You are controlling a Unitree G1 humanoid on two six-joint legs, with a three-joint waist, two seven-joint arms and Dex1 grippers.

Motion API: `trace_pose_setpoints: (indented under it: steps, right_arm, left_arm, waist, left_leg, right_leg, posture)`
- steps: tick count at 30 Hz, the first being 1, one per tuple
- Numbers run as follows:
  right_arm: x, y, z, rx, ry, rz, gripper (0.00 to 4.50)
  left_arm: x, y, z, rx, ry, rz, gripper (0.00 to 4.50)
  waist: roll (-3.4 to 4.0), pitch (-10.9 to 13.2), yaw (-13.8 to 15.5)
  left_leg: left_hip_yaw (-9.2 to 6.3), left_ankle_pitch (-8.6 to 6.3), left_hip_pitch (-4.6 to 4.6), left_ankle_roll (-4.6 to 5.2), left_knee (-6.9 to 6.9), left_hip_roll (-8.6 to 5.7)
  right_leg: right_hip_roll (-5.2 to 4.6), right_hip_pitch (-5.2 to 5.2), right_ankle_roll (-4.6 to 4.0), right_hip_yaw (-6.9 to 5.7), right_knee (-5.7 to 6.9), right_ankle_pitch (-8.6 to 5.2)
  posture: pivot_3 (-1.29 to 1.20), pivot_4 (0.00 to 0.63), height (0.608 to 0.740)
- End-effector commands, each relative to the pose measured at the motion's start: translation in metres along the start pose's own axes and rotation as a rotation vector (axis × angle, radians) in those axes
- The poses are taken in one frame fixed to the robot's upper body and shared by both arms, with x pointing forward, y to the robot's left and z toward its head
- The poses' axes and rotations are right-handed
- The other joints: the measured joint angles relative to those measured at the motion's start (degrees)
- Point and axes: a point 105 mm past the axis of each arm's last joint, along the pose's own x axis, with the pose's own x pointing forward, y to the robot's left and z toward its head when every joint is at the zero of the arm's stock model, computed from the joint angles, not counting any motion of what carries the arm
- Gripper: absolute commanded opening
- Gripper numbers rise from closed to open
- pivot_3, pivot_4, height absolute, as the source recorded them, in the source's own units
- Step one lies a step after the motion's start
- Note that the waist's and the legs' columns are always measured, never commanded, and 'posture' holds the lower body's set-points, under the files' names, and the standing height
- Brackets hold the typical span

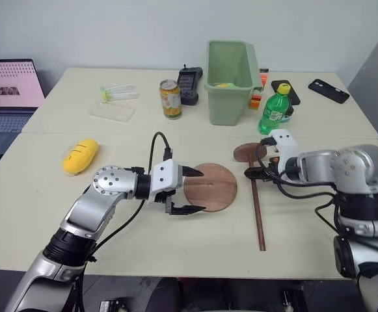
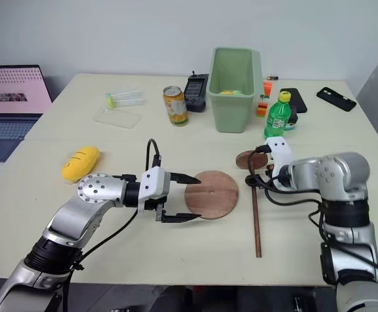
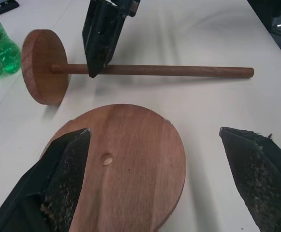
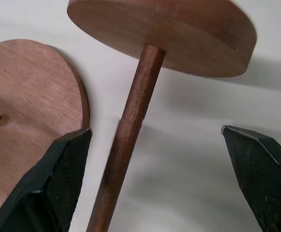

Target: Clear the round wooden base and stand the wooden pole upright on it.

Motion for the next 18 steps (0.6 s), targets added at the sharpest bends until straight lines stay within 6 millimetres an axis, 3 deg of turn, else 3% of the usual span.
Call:
trace_pose_setpoints:
  steps: [1, 6, 13, 15, 18]
  right_arm:
    - [0.001, 0.001, 0.009, 0.021, 0.063, 0.031, 3.78]
    - [0.005, 0.004, 0.012, 0.037, 0.125, 0.056, 2.67]
    - [0.005, 0.009, 0.017, 0.047, 0.152, 0.071, 0.63]
    - [0.005, 0.009, 0.019, 0.059, 0.146, 0.071, 0.27]
    - [0.004, 0.010, 0.023, 0.073, 0.131, 0.073, 0.25]
  left_arm:
    - [0.005, -0.004, 0.007, 0.040, -0.038, -0.028, 4.50]
    - [0.012, -0.010, 0.012, 0.044, -0.070, -0.057, 4.50]
    - [0.015, -0.011, 0.014, 0.052, -0.067, -0.061, 4.50]
    - [0.015, -0.011, 0.015, 0.054, -0.065, -0.059, 4.50]
    - [0.014, -0.009, 0.016, 0.057, -0.063, -0.055, 4.50]
  waist:
    - [0.00, 0.0, 0.0]
    - [0.00, 0.0, 0.0]
    - [0.00, 0.0, 0.0]
    - [0.00, 0.0, 0.0]
    - [0.00, 0.0, 0.0]
  left_leg:
    - [0.00, 0.00, 0.00, 0.00, 0.01, 0.00]
    - [-0.03, 0.00, -0.05, 0.00, -0.01, 0.02]
    - [-0.06, 0.00, -0.11, 0.00, 0.00, 0.02]
    - [-0.08, 0.00, -0.14, 0.00, 0.01, 0.01]
    - [-0.07, 0.00, -0.14, 0.00, 0.01, 0.01]
  right_leg:
    - [0.00, 0.00, 0.00, 0.00, 0.00, 0.00]
    - [0.00, -0.01, 0.00, -0.02, -0.05, 0.00]
    - [-0.01, -0.03, 0.00, -0.05, -0.04, 0.00]
    - [-0.01, -0.05, 0.00, -0.06, -0.04, 0.00]
    - [-0.01, -0.06, 0.00, -0.05, -0.03, 0.00]
  posture:
    - [0.00, 0.150, 0.740]
    - [0.00, 0.150, 0.740]
    - [0.00, 0.150, 0.740]
    - [0.00, 0.150, 0.740]
    - [0.00, 0.150, 0.740]
